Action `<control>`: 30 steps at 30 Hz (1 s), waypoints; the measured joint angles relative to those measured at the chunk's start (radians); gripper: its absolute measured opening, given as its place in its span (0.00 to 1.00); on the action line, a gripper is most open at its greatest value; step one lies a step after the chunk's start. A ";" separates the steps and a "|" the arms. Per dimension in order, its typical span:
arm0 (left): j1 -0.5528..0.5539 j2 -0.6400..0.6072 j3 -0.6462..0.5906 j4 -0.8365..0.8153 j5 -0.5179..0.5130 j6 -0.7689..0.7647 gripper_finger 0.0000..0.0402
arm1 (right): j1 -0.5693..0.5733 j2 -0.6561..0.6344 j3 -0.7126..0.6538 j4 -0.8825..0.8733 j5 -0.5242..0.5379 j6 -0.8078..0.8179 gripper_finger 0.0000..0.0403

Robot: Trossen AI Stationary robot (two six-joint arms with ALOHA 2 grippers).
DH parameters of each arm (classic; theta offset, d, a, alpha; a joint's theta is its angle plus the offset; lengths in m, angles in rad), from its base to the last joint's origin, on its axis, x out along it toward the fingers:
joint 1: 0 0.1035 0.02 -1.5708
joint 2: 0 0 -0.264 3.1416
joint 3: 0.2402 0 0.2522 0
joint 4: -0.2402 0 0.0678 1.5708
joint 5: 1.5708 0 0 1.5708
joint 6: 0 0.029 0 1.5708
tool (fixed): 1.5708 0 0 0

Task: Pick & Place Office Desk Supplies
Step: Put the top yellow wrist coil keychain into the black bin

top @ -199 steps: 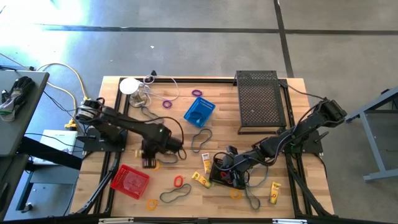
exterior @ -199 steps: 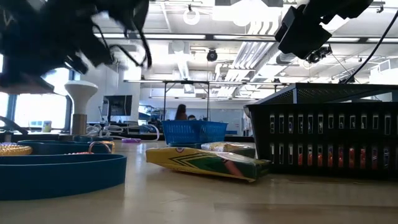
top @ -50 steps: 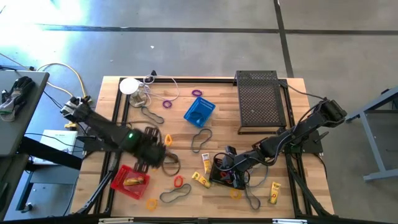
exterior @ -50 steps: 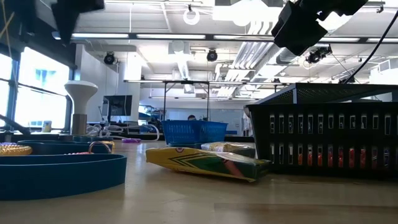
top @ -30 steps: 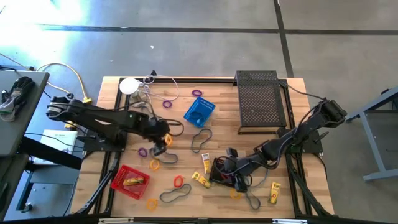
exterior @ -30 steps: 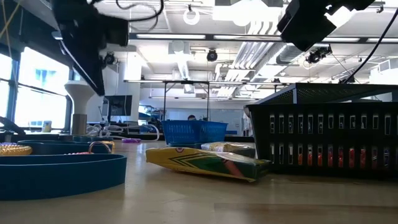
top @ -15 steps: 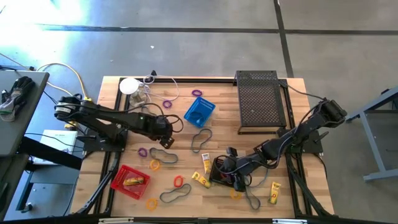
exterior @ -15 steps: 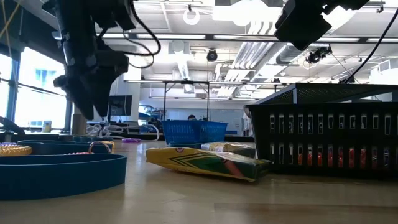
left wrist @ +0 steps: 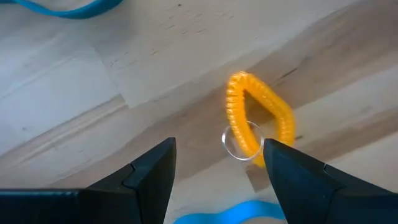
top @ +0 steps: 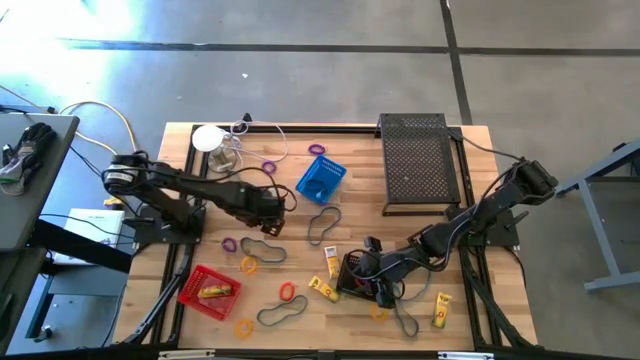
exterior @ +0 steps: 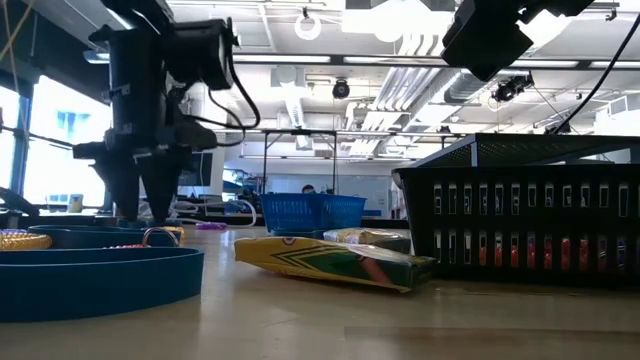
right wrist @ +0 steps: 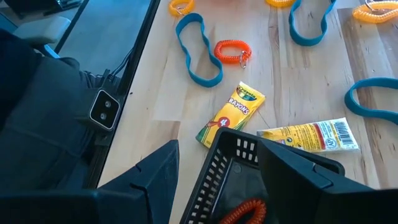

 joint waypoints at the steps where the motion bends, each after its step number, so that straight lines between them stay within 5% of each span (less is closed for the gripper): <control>1: 0.005 0.009 0.000 0.007 0.000 0.003 0.58 | 0.000 0.000 0.000 0.000 0.000 0.000 0.51; 18: 0.031 0.126 0.005 0.042 0.026 0.033 0.55 | 0.000 0.000 0.000 -0.004 -0.001 0.000 0.51; 30: 0.030 0.128 0.003 0.044 0.014 0.112 0.09 | 0.000 0.000 0.000 -0.001 0.000 0.000 0.51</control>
